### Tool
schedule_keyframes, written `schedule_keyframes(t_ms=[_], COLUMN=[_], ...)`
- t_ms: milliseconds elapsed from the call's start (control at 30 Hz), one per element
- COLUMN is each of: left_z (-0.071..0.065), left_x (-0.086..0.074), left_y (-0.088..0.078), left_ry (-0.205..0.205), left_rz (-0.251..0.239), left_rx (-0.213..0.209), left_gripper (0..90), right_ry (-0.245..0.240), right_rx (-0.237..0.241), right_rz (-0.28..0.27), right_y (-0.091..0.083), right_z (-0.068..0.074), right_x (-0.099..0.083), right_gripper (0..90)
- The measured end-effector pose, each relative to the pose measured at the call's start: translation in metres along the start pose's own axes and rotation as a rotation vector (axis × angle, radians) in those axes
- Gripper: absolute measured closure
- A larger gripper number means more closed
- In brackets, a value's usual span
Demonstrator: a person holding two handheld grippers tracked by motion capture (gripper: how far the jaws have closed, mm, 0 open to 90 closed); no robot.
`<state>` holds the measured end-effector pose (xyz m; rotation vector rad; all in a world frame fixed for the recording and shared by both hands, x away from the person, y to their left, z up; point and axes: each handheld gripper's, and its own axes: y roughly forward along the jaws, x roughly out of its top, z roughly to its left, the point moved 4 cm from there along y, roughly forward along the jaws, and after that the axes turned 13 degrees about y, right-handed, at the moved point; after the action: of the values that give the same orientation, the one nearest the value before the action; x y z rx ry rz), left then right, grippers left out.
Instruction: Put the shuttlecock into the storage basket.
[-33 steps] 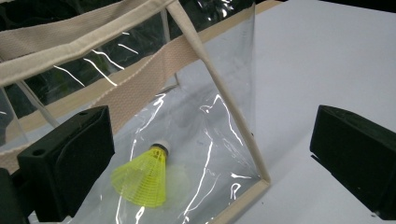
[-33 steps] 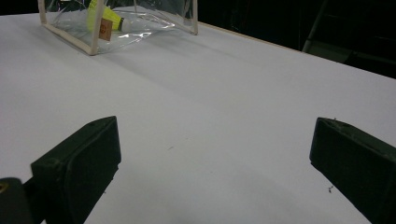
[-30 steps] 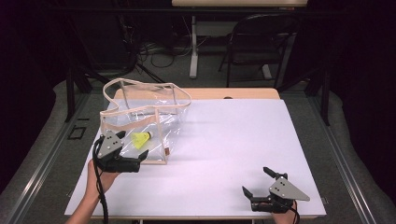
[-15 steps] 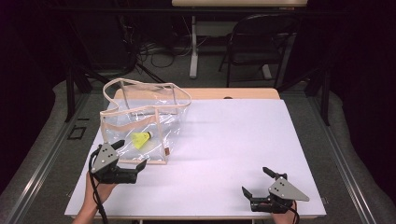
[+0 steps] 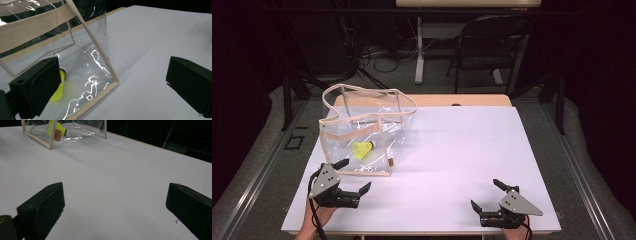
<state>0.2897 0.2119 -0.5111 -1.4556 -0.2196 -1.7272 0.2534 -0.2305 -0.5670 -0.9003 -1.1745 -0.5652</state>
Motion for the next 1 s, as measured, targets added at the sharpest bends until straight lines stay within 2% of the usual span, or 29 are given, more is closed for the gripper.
schedule_keyframes(t_ms=[433,767,1000], left_z=[-0.009,-0.018,-0.027], left_x=[-0.021,-0.038,-0.046], left_y=[0.001,0.006,0.009], left_ry=[-0.020,-0.029,-0.025], left_rz=[0.008,0.024,-0.003], left_rx=[-0.002,-0.023,-0.035], left_gripper=[0.0,0.0,0.0], right_ry=[0.000,-0.001,-0.002], right_rx=[0.000,0.000,0.001], right_rz=[0.003,0.004,0.004], right_y=[0.000,0.000,0.001], right_z=[0.000,0.001,0.000], right_x=[0.000,-0.001,-0.001], right_gripper=[1.6,1.6,1.6])
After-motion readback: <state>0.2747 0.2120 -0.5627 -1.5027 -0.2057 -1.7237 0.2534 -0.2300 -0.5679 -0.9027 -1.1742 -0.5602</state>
